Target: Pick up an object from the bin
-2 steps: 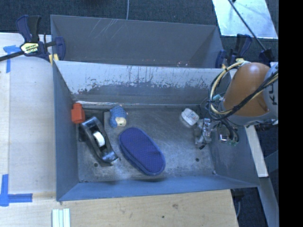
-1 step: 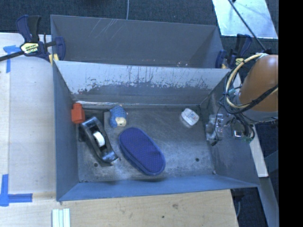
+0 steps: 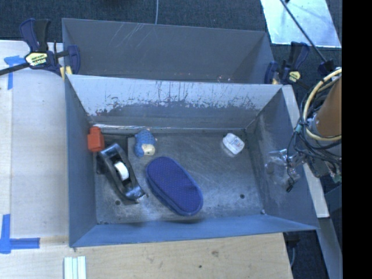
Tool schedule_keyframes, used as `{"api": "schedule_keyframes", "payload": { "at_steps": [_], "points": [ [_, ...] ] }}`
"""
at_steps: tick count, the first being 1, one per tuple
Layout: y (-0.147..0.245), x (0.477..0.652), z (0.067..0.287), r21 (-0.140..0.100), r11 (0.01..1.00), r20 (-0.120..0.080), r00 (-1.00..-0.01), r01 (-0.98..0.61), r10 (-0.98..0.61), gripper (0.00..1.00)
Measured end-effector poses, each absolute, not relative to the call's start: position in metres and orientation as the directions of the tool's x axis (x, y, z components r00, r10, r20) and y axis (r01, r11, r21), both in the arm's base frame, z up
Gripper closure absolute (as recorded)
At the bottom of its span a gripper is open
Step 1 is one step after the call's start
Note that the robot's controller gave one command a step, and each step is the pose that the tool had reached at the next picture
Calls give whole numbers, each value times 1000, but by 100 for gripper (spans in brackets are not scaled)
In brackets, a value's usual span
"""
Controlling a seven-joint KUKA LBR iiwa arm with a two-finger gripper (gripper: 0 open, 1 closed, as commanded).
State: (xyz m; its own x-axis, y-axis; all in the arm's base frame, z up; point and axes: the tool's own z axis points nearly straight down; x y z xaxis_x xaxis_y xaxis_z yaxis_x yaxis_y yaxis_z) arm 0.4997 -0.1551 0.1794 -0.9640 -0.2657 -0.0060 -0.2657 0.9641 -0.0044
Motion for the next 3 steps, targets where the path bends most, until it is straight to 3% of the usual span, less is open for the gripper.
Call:
{"api": "schedule_keyframes", "payload": {
  "at_steps": [1,2,3],
  "points": [
    [-138,584,245,-2,909,-5,-909,-416,-416,100],
    [-109,619,127,0,957,-2,-957,-290,-290,100],
    [-109,619,127,0,958,-2,-958,-288,-288,0]
  ]
}}
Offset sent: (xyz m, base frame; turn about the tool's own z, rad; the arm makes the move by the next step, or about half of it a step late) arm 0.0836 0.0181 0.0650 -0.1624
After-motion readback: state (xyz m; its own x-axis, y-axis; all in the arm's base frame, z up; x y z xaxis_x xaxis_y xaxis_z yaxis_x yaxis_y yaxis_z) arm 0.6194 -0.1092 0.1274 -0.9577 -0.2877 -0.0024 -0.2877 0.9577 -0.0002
